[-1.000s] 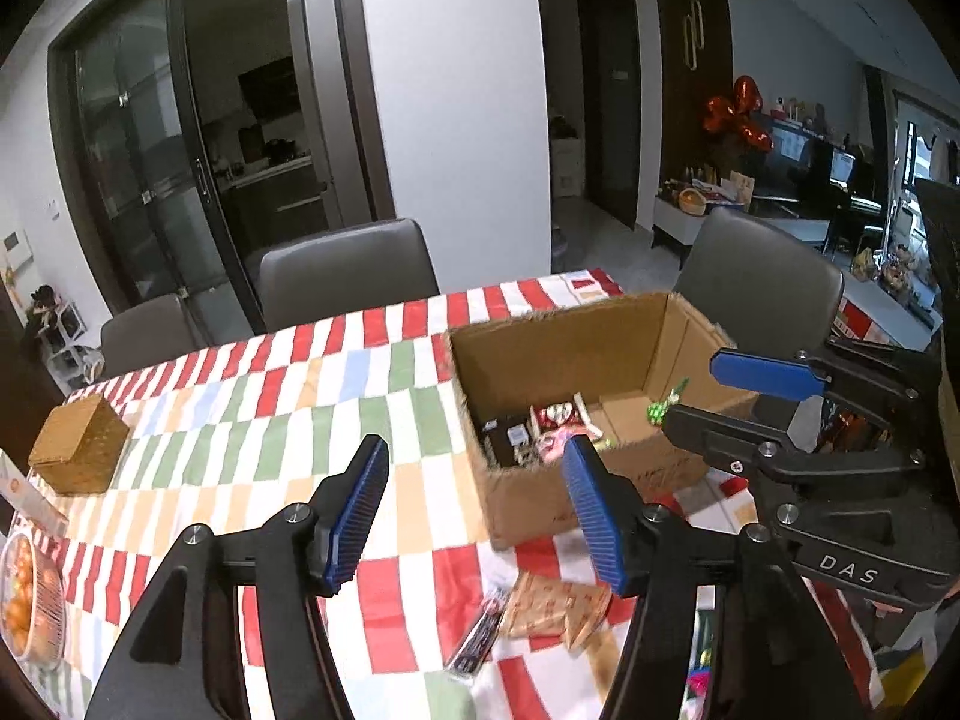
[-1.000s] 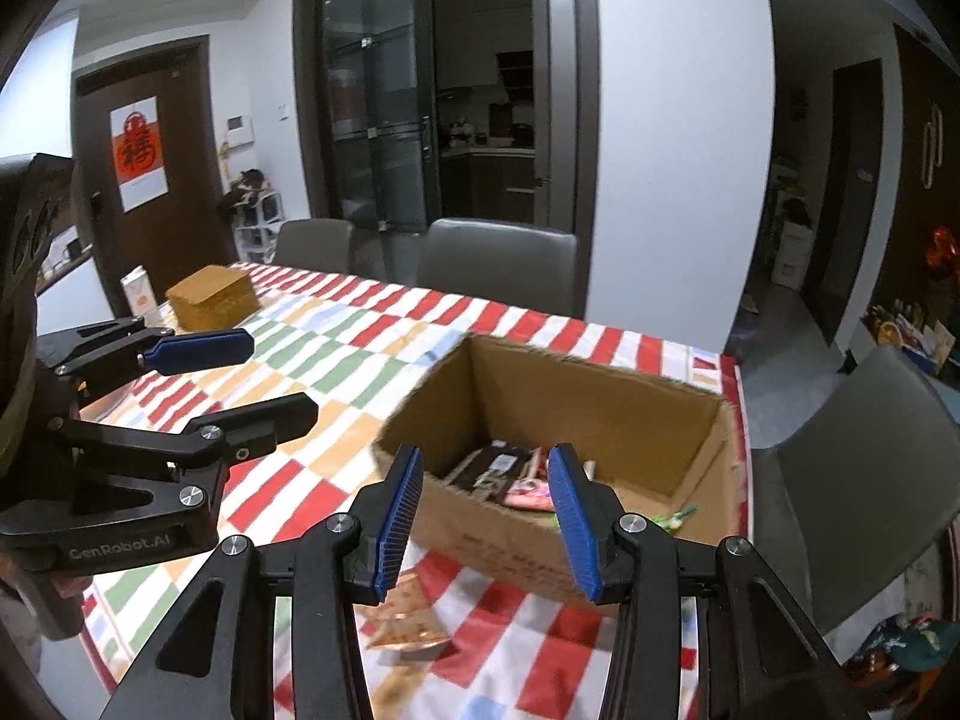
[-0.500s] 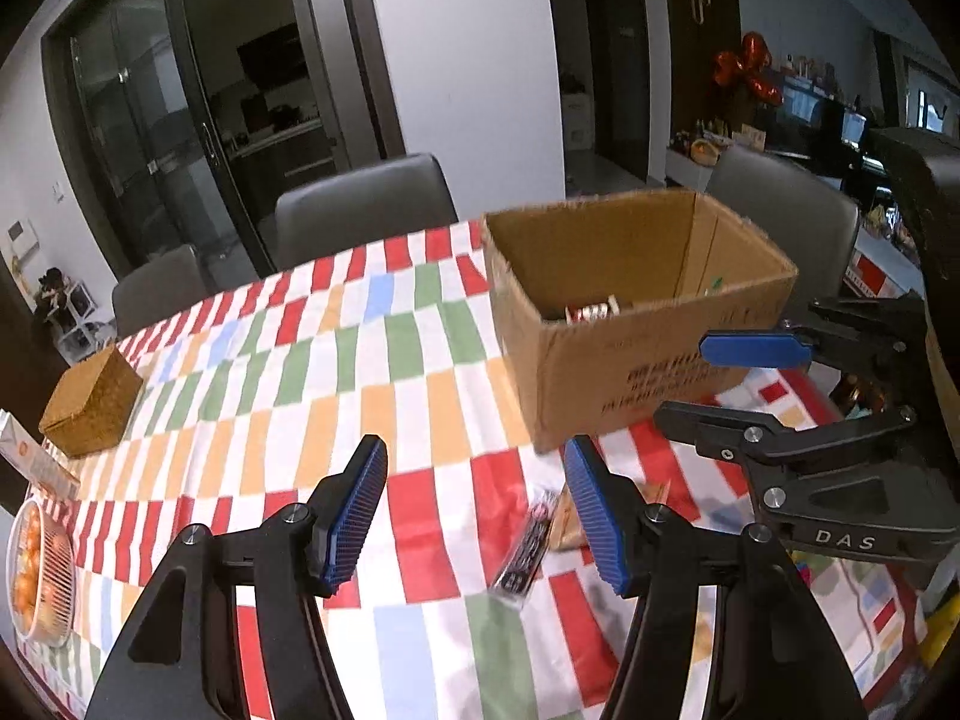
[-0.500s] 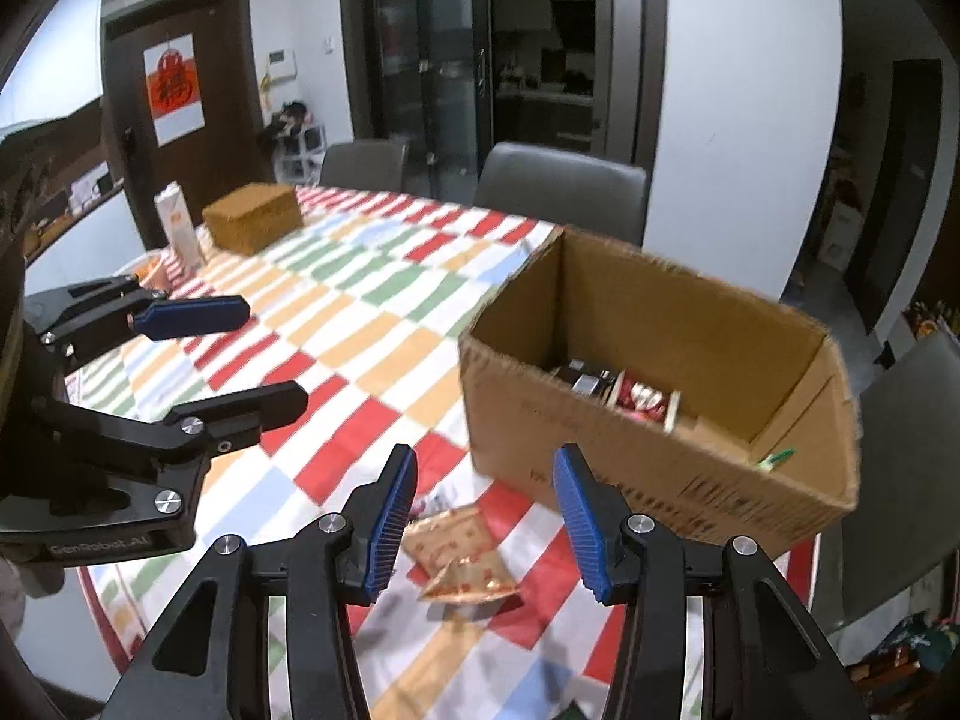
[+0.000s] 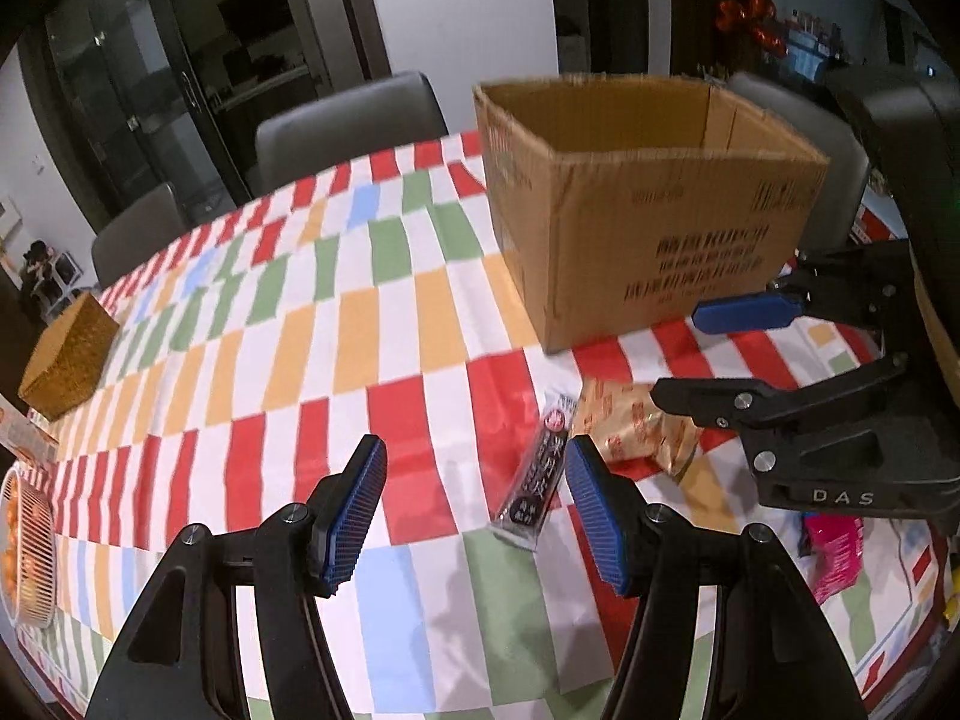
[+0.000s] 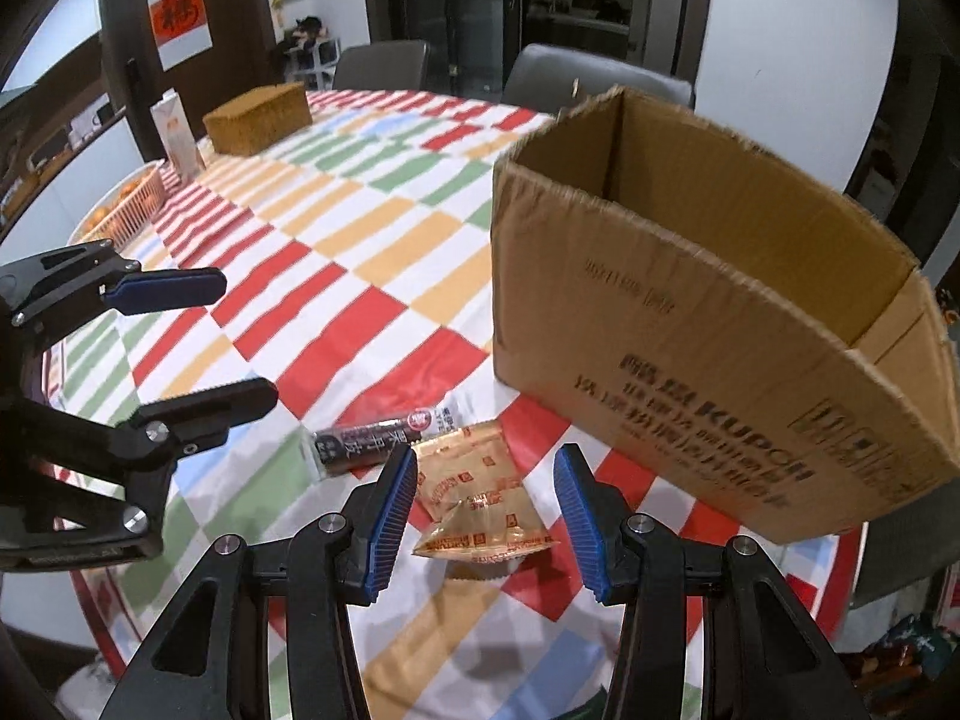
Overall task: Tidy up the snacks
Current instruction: 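Move both open tools back to the wrapped cake and snack stick, then grasp the gold wrapped cake with the right tool while the left tool grasps the white snack stick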
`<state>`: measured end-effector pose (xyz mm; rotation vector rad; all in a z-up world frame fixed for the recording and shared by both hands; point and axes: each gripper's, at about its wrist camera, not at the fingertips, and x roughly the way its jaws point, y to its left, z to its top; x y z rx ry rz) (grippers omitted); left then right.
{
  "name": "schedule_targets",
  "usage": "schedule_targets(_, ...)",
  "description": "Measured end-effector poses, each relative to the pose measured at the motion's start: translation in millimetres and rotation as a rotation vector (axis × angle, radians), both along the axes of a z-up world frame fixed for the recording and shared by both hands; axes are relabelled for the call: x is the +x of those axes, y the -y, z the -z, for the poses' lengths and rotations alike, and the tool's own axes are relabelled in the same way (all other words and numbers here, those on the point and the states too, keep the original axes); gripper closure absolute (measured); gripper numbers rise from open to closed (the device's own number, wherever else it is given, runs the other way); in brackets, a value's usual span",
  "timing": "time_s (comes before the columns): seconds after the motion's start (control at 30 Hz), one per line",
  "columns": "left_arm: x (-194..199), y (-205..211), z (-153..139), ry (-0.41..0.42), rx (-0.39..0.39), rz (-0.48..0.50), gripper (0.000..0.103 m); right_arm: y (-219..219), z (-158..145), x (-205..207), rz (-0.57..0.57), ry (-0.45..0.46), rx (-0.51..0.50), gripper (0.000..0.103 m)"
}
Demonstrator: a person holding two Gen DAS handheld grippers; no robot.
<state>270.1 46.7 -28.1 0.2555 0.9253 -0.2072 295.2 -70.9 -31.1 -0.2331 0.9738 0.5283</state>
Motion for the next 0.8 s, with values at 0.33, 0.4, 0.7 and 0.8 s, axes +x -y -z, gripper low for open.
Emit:
schedule_targets(0.33, 10, 1, 41, -0.121, -0.025, 0.021, 0.042, -7, 32, 12, -0.009, -0.073, -0.006, 0.054)
schedule_targets(0.4, 12, 2, 45, -0.134, -0.032, 0.025, 0.042, -7, 36, 14, -0.003, -0.087, 0.002, 0.054)
schedule_targets(0.7, 27, 4, 65, -0.188, -0.041, 0.014, 0.042, -3, 53, 20, 0.015, -0.132, 0.017, 0.054)
schedule_targets(0.8, 35, 9, 72, -0.2, -0.041, 0.014, 0.044, -1, 54, 20, 0.013, -0.133, 0.022, 0.054)
